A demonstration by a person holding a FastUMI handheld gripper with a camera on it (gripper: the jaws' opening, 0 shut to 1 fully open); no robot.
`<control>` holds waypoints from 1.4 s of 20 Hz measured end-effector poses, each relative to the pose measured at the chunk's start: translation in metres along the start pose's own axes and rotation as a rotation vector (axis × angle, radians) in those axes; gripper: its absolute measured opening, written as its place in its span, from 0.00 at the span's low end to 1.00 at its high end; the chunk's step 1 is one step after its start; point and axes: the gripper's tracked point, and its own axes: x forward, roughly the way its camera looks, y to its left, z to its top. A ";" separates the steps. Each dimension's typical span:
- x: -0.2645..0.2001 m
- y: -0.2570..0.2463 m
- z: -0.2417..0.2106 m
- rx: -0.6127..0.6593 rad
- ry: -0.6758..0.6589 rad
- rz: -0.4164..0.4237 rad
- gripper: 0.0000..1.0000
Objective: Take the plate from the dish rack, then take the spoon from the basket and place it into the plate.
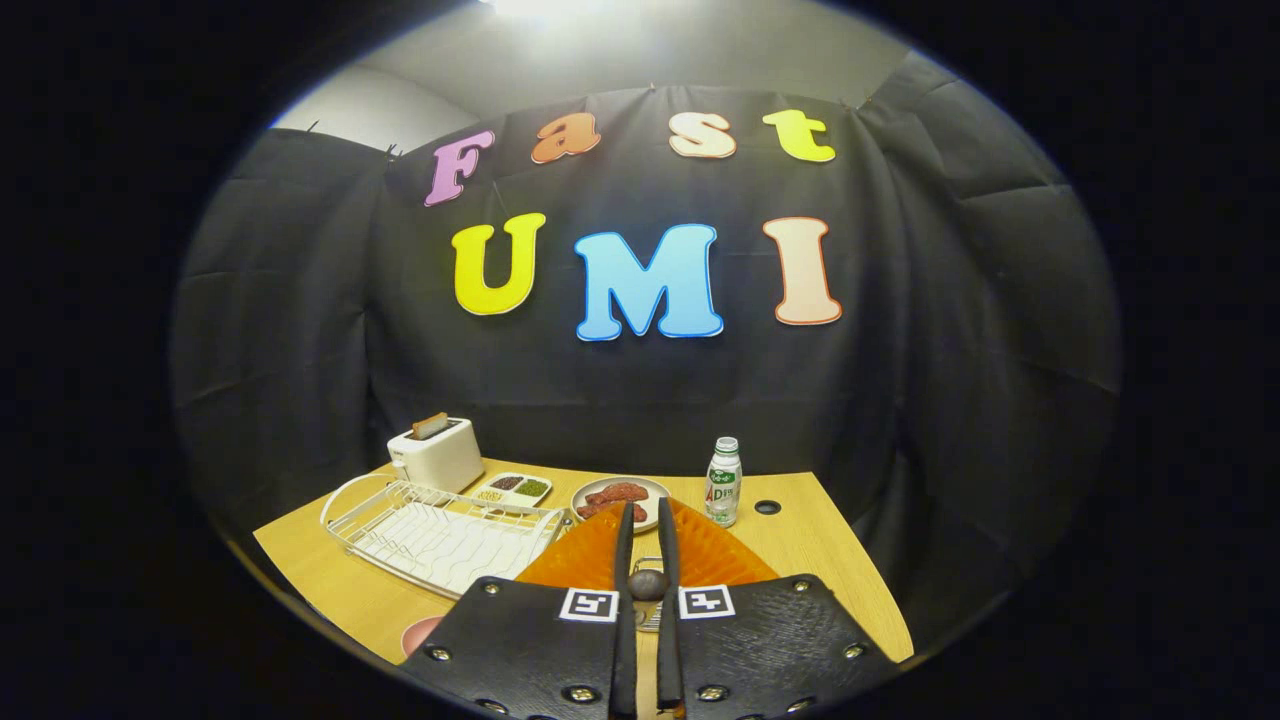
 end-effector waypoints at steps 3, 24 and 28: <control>-0.008 0.017 -0.013 0.015 0.032 0.018 0.08; -0.009 0.141 -0.084 -0.055 0.217 0.262 0.08; -0.001 0.167 -0.096 -0.069 0.245 0.318 0.08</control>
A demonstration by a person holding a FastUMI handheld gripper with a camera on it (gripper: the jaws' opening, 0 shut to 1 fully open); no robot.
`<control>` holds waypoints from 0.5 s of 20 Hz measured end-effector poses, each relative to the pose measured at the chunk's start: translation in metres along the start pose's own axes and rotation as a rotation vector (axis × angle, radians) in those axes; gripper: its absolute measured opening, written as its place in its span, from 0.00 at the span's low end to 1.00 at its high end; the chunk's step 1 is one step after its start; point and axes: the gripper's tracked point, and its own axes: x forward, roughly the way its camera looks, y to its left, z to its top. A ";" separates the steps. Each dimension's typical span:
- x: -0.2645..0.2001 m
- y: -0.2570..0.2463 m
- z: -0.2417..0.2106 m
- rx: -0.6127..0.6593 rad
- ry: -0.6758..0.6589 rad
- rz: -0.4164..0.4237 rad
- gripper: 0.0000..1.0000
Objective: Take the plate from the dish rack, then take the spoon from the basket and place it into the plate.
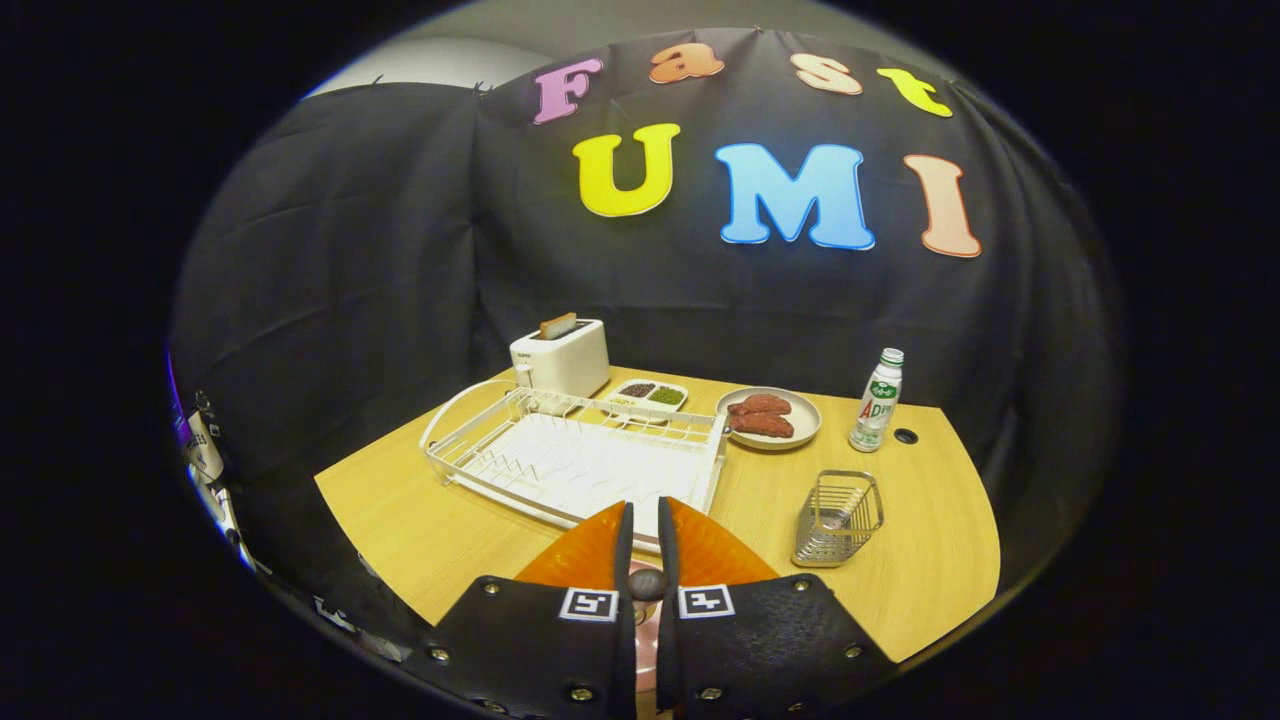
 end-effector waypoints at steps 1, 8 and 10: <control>0.004 0.006 -0.001 -0.003 0.008 0.012 0.08; 0.032 0.040 -0.011 -0.029 0.048 0.078 0.08; 0.035 0.046 -0.015 -0.036 0.055 0.092 0.08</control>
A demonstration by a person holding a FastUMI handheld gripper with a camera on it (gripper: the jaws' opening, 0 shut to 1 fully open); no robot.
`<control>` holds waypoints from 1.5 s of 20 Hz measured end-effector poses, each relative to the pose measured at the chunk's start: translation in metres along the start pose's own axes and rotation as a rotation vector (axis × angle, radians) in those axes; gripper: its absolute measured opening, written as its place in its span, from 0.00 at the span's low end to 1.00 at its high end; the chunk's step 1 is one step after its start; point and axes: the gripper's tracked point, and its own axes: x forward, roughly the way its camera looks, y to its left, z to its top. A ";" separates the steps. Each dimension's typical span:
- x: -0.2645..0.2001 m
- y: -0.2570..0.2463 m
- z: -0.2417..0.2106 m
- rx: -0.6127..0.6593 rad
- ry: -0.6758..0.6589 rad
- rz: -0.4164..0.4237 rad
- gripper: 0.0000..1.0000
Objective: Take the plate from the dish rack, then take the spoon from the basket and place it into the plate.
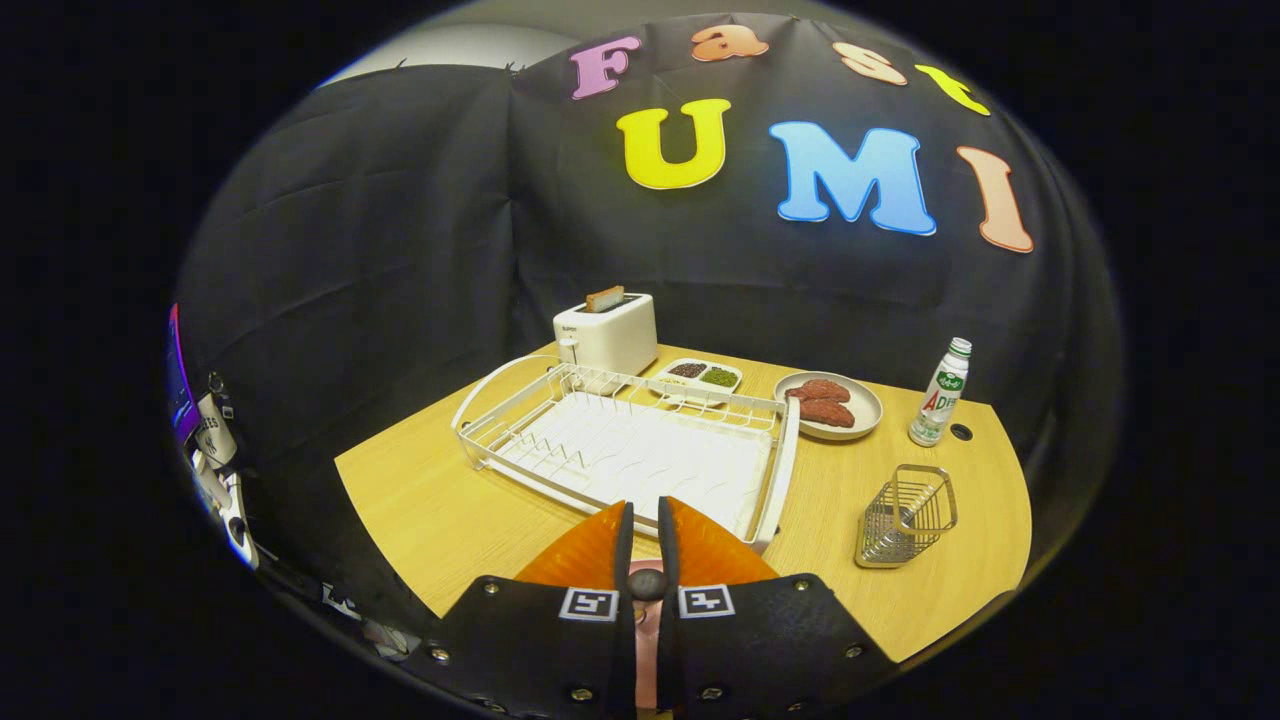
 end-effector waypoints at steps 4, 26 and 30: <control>0.009 0.010 -0.006 -0.006 0.020 0.018 0.08; -0.076 -0.119 0.045 -0.021 -0.154 -0.276 0.27; -0.107 -0.166 0.064 0.021 -0.218 -0.389 0.27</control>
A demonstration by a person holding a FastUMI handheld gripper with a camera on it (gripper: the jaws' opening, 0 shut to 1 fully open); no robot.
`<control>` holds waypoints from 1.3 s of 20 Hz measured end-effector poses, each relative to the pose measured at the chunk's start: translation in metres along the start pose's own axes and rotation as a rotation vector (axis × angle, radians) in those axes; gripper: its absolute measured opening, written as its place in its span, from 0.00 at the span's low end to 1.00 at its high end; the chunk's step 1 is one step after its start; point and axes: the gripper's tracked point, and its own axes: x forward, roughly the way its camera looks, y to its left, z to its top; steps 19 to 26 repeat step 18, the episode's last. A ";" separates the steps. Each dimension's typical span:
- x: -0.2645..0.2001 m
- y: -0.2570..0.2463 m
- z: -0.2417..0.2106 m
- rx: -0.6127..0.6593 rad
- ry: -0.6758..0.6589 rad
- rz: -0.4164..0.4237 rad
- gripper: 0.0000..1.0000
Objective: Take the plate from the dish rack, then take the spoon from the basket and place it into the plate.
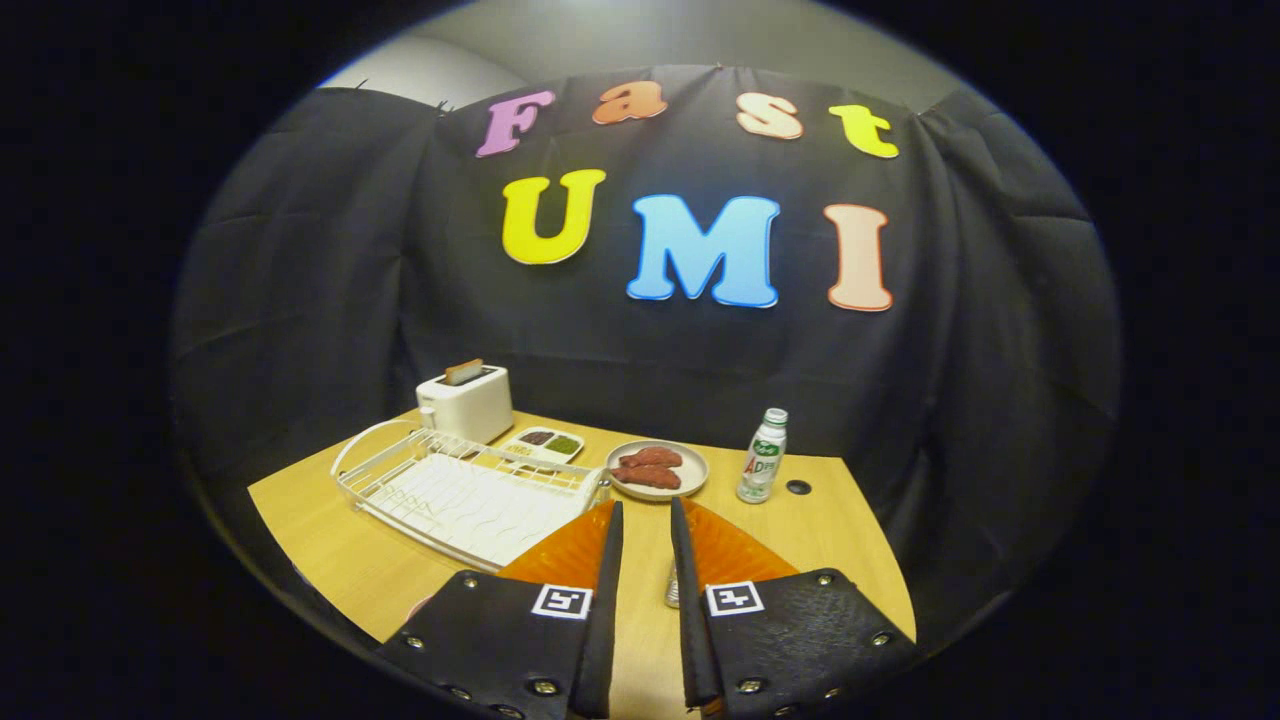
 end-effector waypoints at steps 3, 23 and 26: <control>-0.008 -0.037 0.025 0.043 -0.067 -0.080 0.28; 0.009 -0.146 0.046 0.199 -0.238 -0.179 0.96; 0.009 -0.146 0.046 0.199 -0.238 -0.179 0.96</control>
